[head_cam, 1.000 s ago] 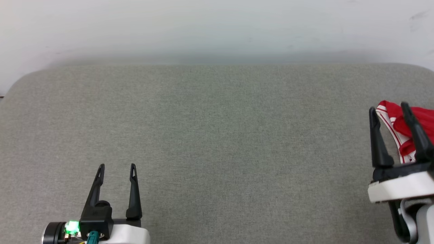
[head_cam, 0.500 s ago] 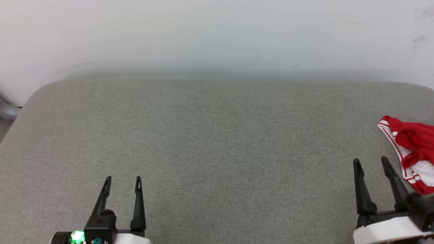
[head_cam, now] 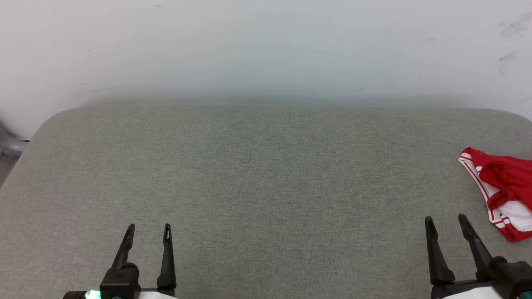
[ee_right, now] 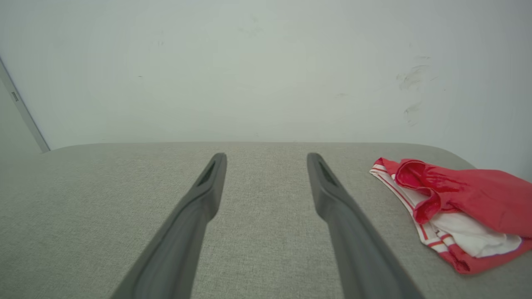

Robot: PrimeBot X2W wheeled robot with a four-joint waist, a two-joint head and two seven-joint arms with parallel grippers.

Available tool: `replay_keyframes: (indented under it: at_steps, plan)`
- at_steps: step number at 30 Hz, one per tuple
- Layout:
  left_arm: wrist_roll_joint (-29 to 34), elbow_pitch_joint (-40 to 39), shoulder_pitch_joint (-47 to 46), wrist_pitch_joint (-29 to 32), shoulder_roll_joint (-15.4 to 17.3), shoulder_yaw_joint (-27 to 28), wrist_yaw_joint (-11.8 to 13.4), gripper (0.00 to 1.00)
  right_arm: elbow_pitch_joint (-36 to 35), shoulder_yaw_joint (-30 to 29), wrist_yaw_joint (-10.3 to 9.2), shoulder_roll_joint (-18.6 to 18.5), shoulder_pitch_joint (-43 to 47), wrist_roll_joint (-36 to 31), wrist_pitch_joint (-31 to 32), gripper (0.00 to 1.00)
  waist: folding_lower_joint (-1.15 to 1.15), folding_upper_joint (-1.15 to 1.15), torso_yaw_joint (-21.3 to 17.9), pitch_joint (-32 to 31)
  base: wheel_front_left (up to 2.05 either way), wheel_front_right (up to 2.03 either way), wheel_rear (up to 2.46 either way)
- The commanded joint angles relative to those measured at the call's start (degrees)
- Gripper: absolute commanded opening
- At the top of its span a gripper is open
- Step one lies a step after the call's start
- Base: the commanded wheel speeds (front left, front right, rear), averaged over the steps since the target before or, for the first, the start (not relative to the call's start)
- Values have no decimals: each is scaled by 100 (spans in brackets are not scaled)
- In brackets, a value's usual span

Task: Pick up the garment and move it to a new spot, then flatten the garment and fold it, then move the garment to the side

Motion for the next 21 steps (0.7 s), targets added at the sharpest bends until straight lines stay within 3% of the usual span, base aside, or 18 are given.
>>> replay_keyframes:
  at_steps: [1, 10, 11, 15, 21]
  plan:
    - [-12, 11, 60, -12, -28, 12, -47, 100, -22, 9, -7, 26, 75, -24, -27, 100, 0, 0, -6, -5, 0, 0, 0]
    - [-3, 88, 20, -13, -67, 109, -174, 100, 9, 30, -7, 53, 94, -65, -29, 100, 0, 0, -14, 10, 0, 0, 0]
    - [-2, 90, 2, 0, -63, 87, -161, 0, 20, 31, 0, 26, 30, -21, 0, 0, 0, 0, -14, 10, 0, 0, 0]
    - [-19, 315, 66, 32, -106, 61, -160, 0, 234, 53, 1, 30, 43, 19, 21, 0, 1, 0, -15, 11, 0, 0, 0]
    - [-727, 413, -51, 210, -129, 145, -251, 0, 310, 65, 1, 6, -55, 728, 156, 0, 1, 0, -18, 14, 0, 0, 0]
